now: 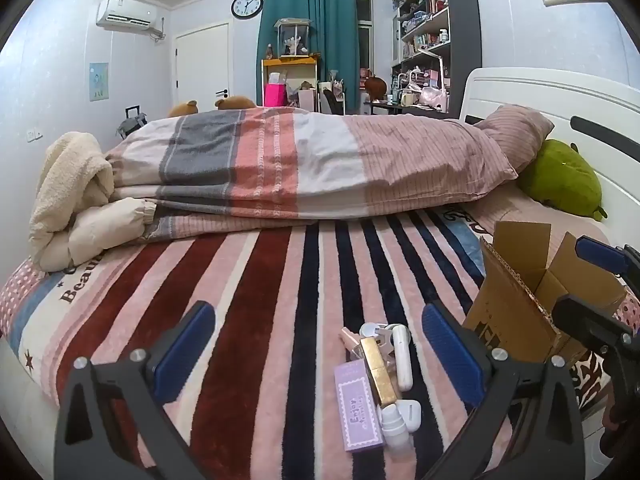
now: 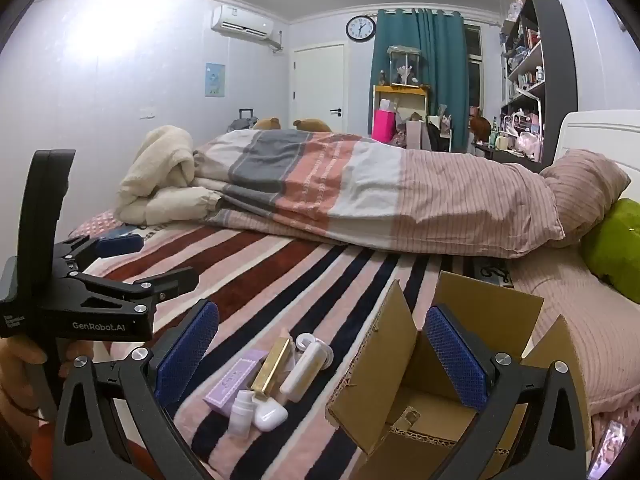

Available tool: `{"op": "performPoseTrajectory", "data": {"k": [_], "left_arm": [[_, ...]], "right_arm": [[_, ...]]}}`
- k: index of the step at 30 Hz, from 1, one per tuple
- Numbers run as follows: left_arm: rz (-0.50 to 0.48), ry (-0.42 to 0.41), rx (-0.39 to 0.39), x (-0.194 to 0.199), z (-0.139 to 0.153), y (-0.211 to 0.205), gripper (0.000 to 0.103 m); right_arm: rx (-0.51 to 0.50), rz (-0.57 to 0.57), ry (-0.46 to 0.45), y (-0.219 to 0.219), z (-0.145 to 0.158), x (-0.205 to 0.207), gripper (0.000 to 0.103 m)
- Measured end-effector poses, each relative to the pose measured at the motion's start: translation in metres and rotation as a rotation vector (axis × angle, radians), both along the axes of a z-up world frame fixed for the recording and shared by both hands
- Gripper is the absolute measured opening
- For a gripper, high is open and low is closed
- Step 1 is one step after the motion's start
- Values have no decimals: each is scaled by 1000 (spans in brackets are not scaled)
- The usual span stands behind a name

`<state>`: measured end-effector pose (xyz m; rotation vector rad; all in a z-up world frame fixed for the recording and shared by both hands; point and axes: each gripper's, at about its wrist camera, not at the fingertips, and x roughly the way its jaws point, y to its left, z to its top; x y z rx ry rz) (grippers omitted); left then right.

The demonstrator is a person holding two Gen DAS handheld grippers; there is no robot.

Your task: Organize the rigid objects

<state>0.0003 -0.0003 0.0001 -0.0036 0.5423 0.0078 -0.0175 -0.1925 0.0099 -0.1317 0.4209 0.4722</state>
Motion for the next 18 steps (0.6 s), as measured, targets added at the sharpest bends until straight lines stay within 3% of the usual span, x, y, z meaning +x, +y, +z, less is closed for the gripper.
{"op": "performPoseTrajectory", "data": {"k": [18], "left_arm": [[2,-4,0,0,0,0,103]], "right_arm": [[3,1,4,-1,0,0,103]]}}
